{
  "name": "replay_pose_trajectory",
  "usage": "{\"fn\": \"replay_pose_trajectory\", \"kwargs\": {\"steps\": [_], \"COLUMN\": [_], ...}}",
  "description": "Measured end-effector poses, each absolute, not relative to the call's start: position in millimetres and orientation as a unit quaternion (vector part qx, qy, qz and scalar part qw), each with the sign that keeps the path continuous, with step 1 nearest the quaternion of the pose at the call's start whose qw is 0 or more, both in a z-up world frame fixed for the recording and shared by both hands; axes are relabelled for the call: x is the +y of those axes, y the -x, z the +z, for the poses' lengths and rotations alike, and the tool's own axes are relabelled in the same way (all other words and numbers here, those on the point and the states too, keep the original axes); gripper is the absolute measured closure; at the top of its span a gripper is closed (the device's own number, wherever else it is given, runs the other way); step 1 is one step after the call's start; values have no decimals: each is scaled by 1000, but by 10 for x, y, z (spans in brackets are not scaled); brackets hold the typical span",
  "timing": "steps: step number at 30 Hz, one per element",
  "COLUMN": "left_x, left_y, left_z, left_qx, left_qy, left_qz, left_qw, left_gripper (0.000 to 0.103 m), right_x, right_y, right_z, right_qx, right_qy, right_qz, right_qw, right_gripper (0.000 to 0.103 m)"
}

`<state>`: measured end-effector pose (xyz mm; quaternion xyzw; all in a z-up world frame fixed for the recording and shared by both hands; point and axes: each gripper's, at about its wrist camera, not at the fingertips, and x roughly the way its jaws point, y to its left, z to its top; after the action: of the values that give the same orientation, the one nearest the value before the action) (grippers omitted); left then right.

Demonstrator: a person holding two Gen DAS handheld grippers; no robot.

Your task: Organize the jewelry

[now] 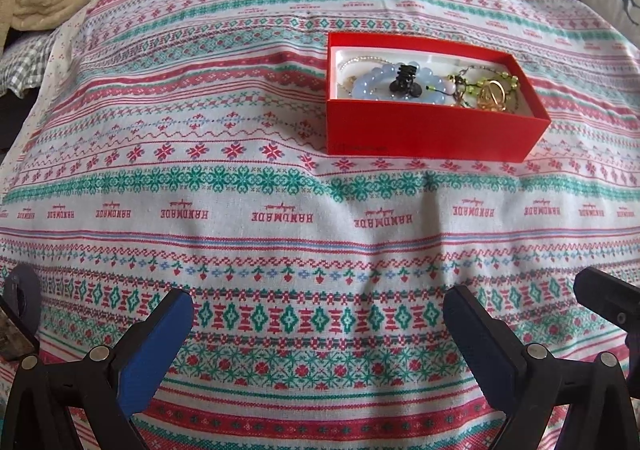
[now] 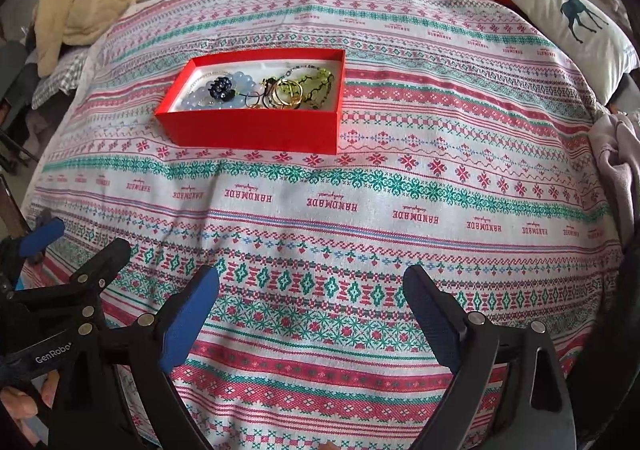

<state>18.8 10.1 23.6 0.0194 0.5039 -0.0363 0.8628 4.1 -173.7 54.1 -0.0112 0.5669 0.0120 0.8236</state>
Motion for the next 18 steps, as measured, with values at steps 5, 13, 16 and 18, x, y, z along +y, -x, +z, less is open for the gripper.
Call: {"fn": "replay_pose_trajectory", "kwargs": {"steps": [5, 13, 16, 18], "left_x": [76, 63, 59, 59], "left_y": [-205, -207, -204, -204], "left_z": [206, 203, 204, 205], "left_qx": [512, 511, 510, 510], "left_qy": [-13, -16, -19, -19], "left_qz": [-42, -41, -39, -40], "left_qw": [858, 858, 859, 859], "left_gripper": [1, 1, 1, 1], "right_x": [-1728, -1724, -1727, -1728], "right_y": [-57, -54, -53, -52], "right_z": [529, 502, 503, 503], "right_qx": [568, 572, 572, 572], "right_qy": [10, 15, 15, 15], "right_qz": [11, 13, 12, 13], "right_qw": [823, 820, 820, 820], "right_gripper": [8, 8, 8, 8]}}
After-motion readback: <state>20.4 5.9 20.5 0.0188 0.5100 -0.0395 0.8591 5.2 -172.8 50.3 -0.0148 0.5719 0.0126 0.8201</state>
